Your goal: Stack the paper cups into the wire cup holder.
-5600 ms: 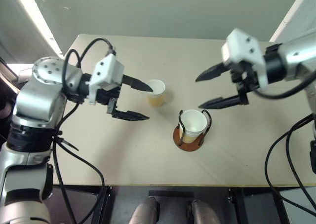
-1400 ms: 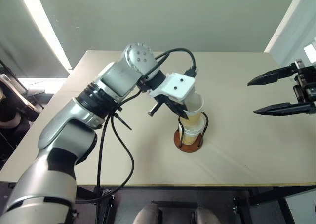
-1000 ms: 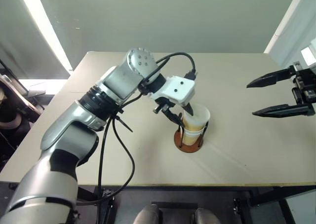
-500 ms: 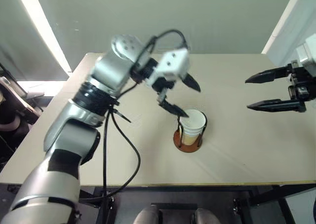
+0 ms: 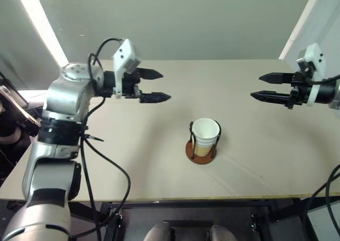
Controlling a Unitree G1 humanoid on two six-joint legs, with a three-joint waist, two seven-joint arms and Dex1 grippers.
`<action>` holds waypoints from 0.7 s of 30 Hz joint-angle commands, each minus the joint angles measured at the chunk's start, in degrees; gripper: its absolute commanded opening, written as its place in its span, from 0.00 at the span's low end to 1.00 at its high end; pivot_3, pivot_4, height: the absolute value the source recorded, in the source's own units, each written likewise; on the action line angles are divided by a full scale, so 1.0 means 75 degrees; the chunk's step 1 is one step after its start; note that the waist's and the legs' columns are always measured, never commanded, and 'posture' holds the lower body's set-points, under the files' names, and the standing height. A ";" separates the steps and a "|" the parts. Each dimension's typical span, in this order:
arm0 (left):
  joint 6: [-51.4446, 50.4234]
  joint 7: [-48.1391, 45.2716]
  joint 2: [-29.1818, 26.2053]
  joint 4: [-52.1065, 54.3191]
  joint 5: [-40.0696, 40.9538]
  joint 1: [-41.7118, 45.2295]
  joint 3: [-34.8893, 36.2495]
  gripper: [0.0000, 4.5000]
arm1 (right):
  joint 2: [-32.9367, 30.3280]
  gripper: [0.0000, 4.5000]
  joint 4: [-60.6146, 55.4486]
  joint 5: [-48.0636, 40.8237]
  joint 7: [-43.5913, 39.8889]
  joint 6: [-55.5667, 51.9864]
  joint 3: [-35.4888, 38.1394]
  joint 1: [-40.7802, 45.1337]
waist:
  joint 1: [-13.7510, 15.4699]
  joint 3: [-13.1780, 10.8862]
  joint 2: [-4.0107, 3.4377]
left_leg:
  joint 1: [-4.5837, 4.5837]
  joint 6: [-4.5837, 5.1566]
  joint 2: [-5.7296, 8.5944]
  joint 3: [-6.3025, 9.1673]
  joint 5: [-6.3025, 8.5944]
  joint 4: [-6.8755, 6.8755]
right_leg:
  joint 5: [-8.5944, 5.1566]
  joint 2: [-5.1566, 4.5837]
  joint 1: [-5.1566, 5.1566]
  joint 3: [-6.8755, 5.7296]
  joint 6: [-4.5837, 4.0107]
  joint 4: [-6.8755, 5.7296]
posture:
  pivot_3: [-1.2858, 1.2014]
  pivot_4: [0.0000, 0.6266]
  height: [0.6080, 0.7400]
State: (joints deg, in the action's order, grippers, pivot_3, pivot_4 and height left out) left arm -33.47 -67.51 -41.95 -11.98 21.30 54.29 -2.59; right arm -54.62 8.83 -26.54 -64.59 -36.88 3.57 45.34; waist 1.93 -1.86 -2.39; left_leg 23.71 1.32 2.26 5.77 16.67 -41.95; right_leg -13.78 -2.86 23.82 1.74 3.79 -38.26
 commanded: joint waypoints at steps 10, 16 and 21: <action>-0.0316 0.2097 0.0138 0.0468 0.0257 -0.0999 0.1674 0.99 | 0.1416 0.85 0.0857 0.0415 0.2289 0.0025 0.0567 0.0341 | -0.0026 0.0042 0.0021 | -0.0014 -0.0002 0.0002 0.0001 0.0000 0.0010 | -0.0007 0.0003 -0.0004 -0.0002 -0.0014 -0.0002 | 0.52 0.00 1.00; -0.0240 0.2430 0.0277 0.0567 0.0432 -0.1217 0.1801 0.99 | 0.1866 0.85 0.0986 0.0528 0.3116 0.0191 0.0850 0.0132 | -0.0027 0.0058 0.0041 | -0.0021 -0.0005 0.0000 0.0002 0.0000 0.0016 | -0.0008 0.0003 -0.0010 0.0000 -0.0015 -0.0001 | 0.52 0.00 1.00; -0.0033 0.2597 0.0351 0.0555 0.0401 -0.1301 0.1813 0.99 | 0.2055 0.85 0.1049 0.0564 0.3714 0.0302 0.1146 0.0054 | -0.0033 -0.0088 0.0042 | -0.0033 -0.0008 0.0001 0.0001 0.0002 0.0030 | -0.0010 0.0003 -0.0016 0.0001 -0.0018 0.0000 | 0.52 0.24 1.00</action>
State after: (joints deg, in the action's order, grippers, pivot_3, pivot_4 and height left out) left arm -34.91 -48.55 -39.31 -9.59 23.52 44.39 9.23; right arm -39.12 17.41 -22.51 -38.24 -35.89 10.08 45.49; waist 1.68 -2.52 -2.07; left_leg 23.03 1.19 2.25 5.84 16.70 -41.56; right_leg -13.86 -2.91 23.58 1.85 3.65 -37.97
